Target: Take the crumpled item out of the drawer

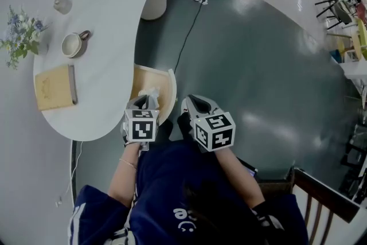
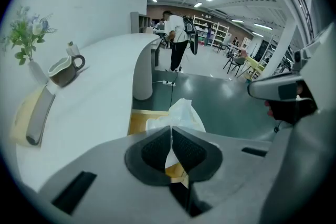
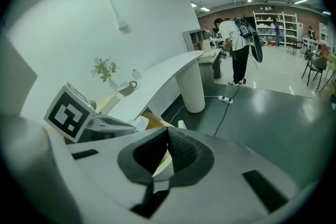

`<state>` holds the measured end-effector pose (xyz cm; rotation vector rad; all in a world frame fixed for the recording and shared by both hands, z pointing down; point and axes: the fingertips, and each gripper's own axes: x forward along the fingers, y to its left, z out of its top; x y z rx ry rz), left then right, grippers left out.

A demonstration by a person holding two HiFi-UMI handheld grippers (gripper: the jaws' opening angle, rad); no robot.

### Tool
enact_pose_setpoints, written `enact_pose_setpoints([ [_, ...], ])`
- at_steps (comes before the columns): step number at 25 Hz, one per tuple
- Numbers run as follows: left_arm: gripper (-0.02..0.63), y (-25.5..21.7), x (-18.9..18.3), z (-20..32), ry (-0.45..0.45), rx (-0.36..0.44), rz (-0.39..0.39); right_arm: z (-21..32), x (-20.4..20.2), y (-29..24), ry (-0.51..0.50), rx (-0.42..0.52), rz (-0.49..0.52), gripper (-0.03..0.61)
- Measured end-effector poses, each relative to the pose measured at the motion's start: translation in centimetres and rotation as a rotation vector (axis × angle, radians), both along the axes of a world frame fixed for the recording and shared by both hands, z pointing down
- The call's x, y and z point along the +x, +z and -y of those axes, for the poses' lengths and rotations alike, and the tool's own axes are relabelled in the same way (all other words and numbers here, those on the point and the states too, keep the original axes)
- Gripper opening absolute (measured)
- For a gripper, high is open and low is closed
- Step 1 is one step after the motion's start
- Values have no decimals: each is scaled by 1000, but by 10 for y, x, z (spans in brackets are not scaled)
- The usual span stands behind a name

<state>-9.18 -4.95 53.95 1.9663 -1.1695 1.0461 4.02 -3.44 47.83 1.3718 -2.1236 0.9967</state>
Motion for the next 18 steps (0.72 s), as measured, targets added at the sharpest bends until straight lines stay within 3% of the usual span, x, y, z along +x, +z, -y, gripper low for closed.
enact_pose_setpoints([
  [13,12,-59,-12,22,-97,129,-74,31,-10,-37,-34,124,-3,8],
  [18,12,-83,-19,35,-104,214,-61,45,-16,-51,-45,183,15,8],
])
